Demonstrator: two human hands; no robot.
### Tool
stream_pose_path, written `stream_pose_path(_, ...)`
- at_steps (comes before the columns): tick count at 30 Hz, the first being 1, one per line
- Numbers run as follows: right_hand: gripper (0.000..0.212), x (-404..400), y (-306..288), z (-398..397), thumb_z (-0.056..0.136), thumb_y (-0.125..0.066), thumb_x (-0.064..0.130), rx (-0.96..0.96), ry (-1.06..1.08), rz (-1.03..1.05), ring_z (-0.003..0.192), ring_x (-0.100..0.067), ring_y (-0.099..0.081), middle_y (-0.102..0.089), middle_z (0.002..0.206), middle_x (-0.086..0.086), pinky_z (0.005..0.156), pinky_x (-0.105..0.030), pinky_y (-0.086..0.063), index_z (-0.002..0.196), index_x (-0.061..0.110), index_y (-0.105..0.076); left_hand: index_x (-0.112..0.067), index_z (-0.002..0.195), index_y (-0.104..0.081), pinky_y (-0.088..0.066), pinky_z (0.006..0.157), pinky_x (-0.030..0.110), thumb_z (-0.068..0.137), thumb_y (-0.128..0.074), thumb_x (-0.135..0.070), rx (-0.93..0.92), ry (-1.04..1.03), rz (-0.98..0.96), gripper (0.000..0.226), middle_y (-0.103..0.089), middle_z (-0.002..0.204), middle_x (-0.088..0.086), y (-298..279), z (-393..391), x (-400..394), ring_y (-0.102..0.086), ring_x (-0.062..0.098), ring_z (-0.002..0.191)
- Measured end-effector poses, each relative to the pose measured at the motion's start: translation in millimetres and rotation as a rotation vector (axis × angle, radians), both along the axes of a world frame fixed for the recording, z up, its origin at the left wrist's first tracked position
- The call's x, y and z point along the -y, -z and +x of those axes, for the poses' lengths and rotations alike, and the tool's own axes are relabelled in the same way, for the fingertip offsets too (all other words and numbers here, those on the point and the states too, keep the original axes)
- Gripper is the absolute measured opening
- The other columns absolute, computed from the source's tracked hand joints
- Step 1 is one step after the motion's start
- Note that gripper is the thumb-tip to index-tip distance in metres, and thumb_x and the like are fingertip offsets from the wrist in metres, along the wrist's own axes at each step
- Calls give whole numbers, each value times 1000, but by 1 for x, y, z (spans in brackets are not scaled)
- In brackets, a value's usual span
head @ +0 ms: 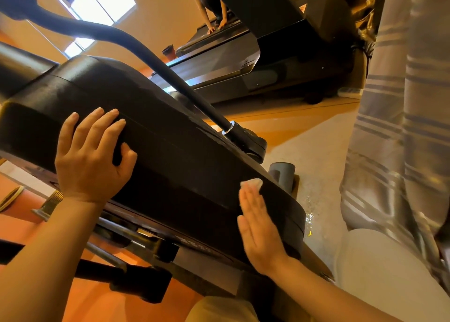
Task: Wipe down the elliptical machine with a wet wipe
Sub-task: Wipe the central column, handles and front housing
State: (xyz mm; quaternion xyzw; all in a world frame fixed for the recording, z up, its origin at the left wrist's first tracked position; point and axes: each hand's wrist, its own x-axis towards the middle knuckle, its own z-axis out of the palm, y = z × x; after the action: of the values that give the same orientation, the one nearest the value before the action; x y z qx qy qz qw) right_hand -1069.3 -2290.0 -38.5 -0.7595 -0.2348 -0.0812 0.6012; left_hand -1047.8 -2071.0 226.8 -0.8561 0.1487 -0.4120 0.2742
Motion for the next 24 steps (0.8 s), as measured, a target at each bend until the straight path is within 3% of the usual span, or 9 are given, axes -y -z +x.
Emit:
stream_pose_path(5,54,4,8,-1,106,-21,36,118,-33,-65,150,-12,-2,-1,164,11,122,-35,-8,155,18,-9,0,124,-62,-25,118,52,100,-45,-28,7,4,-5,40,-58,136,20,0,0,0,-49,38,132)
stream_pose_path(9,50,22,26,18,105,-25,33,-156,41,81,148,0,-1,1,158,31,122,-42,-14,152,33,-7,0,124,-62,-24,119,51,100,-44,-28,9,-4,4,41,-58,136,20,-1,0,1,-49,38,132)
stream_pose_path(12,47,28,21,31,105,-31,28,-141,38,141,146,3,-9,-9,153,38,120,-41,-22,149,34,-19,0,123,-63,-22,120,50,100,-44,-29,8,-8,-2,41,-58,136,20,-2,0,2,-49,38,132)
stream_pose_path(18,45,17,-30,58,106,-30,30,-62,-155,234,148,-6,-15,-20,160,14,119,-39,-24,149,34,-19,0,126,-61,-21,120,49,101,-43,-29,0,-47,-10,42,-56,138,19,-3,-1,4,-47,37,134)
stream_pose_path(21,48,11,-44,72,104,-32,29,-77,-147,232,147,-2,-17,-24,159,11,118,-38,-28,151,28,-21,-1,130,-59,-21,120,48,100,-43,-29,9,-64,-30,44,-53,142,18,-3,0,7,-45,36,136)
stream_pose_path(24,49,10,-43,75,101,-28,39,-111,-135,153,147,2,-7,-13,161,15,121,-39,-22,147,43,-9,-2,135,-56,-17,122,45,99,-44,-29,21,-94,-60,47,-48,147,17,-2,1,10,-39,34,141)
